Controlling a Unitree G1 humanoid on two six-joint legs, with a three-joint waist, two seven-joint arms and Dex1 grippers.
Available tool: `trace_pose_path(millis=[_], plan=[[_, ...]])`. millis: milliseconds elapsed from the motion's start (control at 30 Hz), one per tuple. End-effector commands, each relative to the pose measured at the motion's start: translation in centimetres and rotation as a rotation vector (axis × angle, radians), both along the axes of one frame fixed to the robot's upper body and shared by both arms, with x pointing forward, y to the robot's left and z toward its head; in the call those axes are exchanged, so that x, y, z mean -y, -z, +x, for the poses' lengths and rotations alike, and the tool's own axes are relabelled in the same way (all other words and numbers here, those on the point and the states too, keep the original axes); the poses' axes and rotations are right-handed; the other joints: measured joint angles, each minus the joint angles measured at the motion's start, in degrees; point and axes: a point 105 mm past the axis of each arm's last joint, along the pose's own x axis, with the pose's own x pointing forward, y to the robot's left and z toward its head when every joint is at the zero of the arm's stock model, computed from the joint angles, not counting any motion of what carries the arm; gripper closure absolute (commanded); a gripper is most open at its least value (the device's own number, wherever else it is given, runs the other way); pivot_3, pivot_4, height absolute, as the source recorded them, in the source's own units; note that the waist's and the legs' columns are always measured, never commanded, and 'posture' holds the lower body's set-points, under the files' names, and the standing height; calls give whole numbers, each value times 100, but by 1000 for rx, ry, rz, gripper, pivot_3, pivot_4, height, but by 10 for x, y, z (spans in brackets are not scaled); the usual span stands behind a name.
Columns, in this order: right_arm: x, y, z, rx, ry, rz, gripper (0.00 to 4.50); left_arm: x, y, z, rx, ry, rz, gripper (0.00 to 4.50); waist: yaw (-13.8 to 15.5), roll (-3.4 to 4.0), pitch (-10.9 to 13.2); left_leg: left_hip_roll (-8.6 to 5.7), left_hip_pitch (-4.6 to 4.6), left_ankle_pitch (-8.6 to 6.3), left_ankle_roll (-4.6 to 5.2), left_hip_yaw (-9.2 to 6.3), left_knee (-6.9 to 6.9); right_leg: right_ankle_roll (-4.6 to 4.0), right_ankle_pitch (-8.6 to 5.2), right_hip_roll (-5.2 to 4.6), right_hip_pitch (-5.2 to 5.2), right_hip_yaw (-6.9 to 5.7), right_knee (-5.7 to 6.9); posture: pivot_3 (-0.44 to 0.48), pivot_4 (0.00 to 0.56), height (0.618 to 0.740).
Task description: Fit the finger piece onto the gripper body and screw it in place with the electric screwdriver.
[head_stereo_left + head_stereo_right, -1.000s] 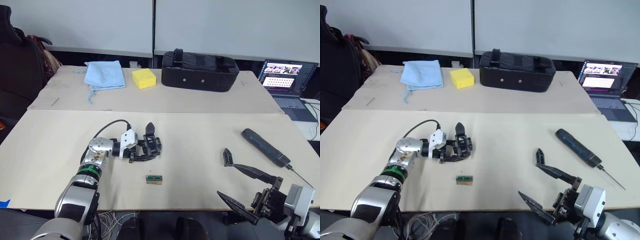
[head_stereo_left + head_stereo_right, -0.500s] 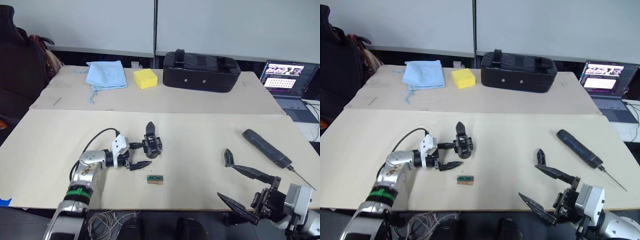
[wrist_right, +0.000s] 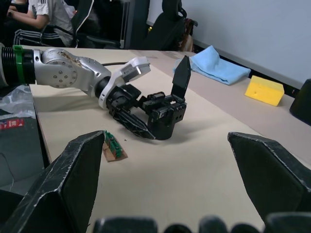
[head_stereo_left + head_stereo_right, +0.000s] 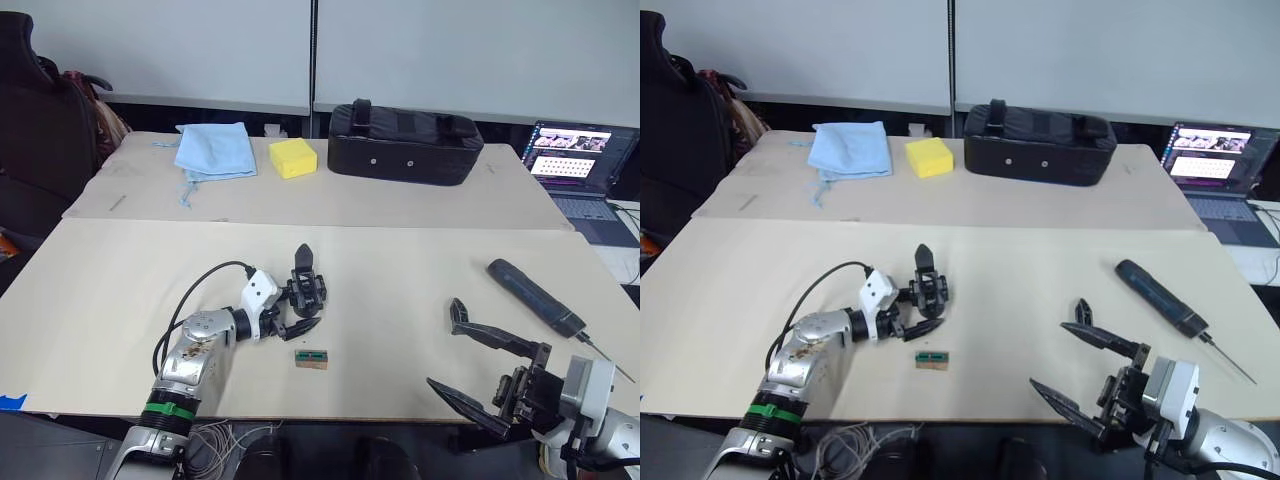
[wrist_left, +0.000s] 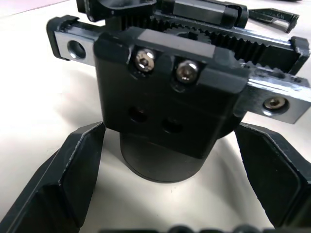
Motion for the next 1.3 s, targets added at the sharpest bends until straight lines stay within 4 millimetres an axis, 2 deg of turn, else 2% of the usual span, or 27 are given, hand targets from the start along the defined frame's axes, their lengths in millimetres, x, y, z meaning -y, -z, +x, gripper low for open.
trace_pose_path(millis=[33, 100, 133, 233, 367, 533, 700, 800, 967, 1300], plan=[[-1, -4, 0, 9, -1, 6, 0, -2, 0, 4, 4, -4, 0, 1229, 8, 5, -3, 0, 0, 0, 0, 0, 0, 0, 0, 0, 0, 0, 0, 0, 150, 740], [0, -3, -1, 4, 1, 6, 0, 0, -3, 4, 14, 28, -9, 2121, 12, 10, -6, 0, 0, 0, 0, 0, 0, 0, 0, 0, 0, 0, 0, 0, 150, 740], [0, -2, -1, 3, 1, 5, 0, 1, -4, 4, 19, 47, -14, 2227, 14, 12, -7, 0, 0, 0, 0, 0, 0, 0, 0, 0, 0, 0, 1, 0, 150, 740], [-1, -2, -2, -2, 3, 4, 0, 2, -17, 7, 61, 114, -47, 2227, 18, 14, -8, 0, 0, 0, 0, 0, 0, 0, 0, 0, -1, 0, 1, 0, 150, 740], [1, -1, -7, -20, 0, -2, 0, -4, -33, 11, 166, 315, 1, 2227, 57, 12, -7, -1, -2, 0, 0, 1, 1, 0, 0, 0, -4, 0, 1, 0, 150, 740], [2, 0, -10, -30, -1, -5, 0, -3, -33, 16, 198, 439, 72, 2227, 80, 11, -6, -3, -8, 0, 1, 2, 2, 0, 0, 0, -4, 0, -5, 0, 150, 740], [1, -2, -14, -35, 11, -2, 0, 11, -25, 16, 192, 520, 100, 2227, 82, 9, -5, -4, -11, 1, 2, 1, 11, 0, 0, -1, -1, 0, -5, 0, 150, 740], [0, -1, -16, -39, 20, 0, 0, 14, -19, 14, 178, 534, 105, 2227, 79, 5, -3, -4, -14, 2, 4, 0, 11, 1, -1, 0, -3, 0, -3, 0, 150, 740], [-1, 0, -19, -47, 28, 4, 0, 7, -10, 15, 153, 500, 138, 2227, 59, 5, -3, -2, -11, 4, 8, -3, 12, 2, 0, 0, -3, 0, 2, 0, 150, 740], [1, 1, -17, -54, 23, 0, 0, -8, -6, 17, 145, 464, 164, 2227, 29, 6, -4, -1, -7, 2, 4, -3, 12, 1, 0, 1, -1, 0, 3, 0, 150, 740]])
